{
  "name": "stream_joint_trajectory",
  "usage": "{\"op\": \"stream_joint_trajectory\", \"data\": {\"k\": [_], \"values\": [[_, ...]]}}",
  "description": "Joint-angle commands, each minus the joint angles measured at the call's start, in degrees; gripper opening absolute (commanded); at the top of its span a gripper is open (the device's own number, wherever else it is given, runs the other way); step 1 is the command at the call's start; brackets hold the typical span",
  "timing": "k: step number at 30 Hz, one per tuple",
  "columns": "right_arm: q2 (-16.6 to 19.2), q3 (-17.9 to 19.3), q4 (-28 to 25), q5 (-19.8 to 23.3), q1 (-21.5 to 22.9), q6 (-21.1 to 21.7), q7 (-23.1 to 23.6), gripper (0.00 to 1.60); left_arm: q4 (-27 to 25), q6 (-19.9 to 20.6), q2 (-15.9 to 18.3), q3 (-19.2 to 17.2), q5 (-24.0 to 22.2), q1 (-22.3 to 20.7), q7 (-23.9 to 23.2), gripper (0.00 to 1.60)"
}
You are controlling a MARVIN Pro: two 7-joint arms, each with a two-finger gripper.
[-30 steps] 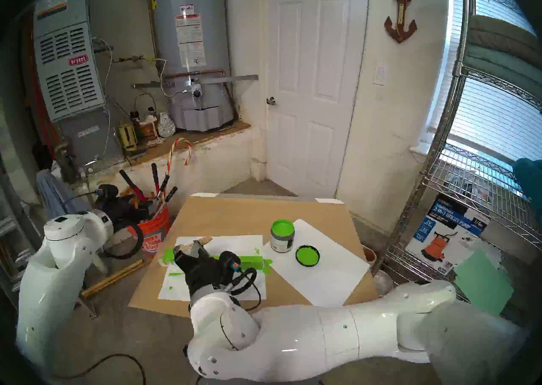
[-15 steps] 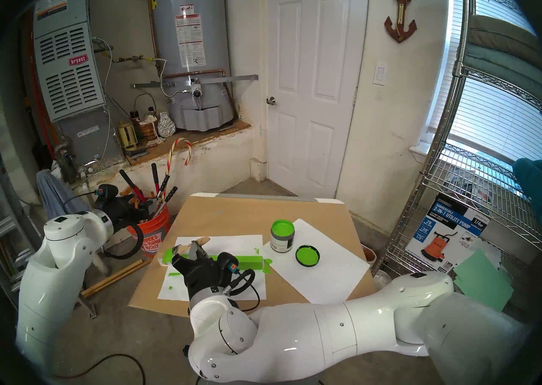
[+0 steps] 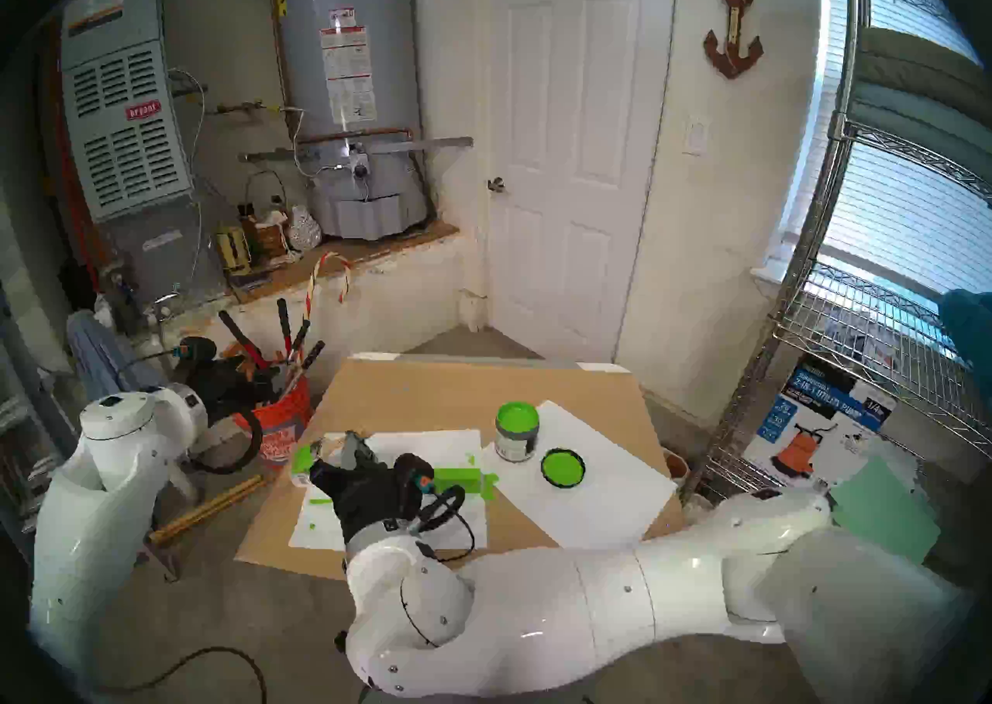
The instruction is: Pick up brush, dip the brush into paint, and paint the wood
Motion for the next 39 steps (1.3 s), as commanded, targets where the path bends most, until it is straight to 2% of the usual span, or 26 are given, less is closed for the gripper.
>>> {"op": "stream_joint_trajectory", "data": {"k": [1,19,20,21,23,28,29,30,33,34,35,39], "values": [[-0.3,0.1,-0.6,-0.3,1.0,-0.1,-5.9,0.00,-1.0,-0.5,0.1,-0.7,0.1,-0.3,0.1,1.60],[0.2,-1.2,1.4,0.7,0.4,-0.1,-5.0,0.00,-1.0,-0.5,0.1,-0.7,0.1,-0.3,0.1,1.60],[0.2,-1.5,1.2,0.1,0.8,-0.1,-6.2,0.00,-1.0,-0.5,0.1,-0.7,0.1,-0.3,0.1,1.60],[0.5,-1.2,1.2,0.4,0.4,-0.1,-5.0,0.00,-1.0,-0.5,0.1,-0.7,0.1,-0.3,0.1,1.60],[0.5,-1.4,1.1,-0.3,0.7,-0.1,-6.2,0.00,-1.0,-0.5,0.1,-0.7,0.1,-0.3,0.1,1.60],[1.4,-1.1,1.1,-0.4,0.0,-0.1,-5.8,0.00,-1.0,-0.5,0.1,-0.7,0.1,-0.3,0.1,1.60],[1.3,-1.4,1.1,-1.0,0.3,-0.1,-7.4,0.00,-1.0,-0.5,0.1,-0.7,0.1,-0.3,0.1,1.60],[1.9,-0.8,1.1,-0.1,-0.6,0.0,-4.7,0.00,-1.0,-0.5,0.1,-0.7,0.1,-0.3,0.1,1.60],[2.0,-1.2,1.1,-1.2,-0.1,-0.1,-6.8,0.00,-1.0,-0.5,0.1,-0.7,0.1,-0.3,0.1,1.60],[2.5,-0.8,1.1,-0.6,-0.7,0.3,-5.1,0.00,-1.0,-0.5,0.1,-0.7,0.1,-0.3,0.1,1.60],[2.5,-1.1,1.0,-1.1,-0.4,0.3,-6.3,0.00,-1.0,-0.5,0.1,-0.7,0.1,-0.3,0.1,1.60],[3.8,-0.9,0.3,-1.4,-0.7,0.6,-6.0,0.00,-1.0,-0.5,0.1,-0.7,0.1,-0.3,0.1,1.60]]}}
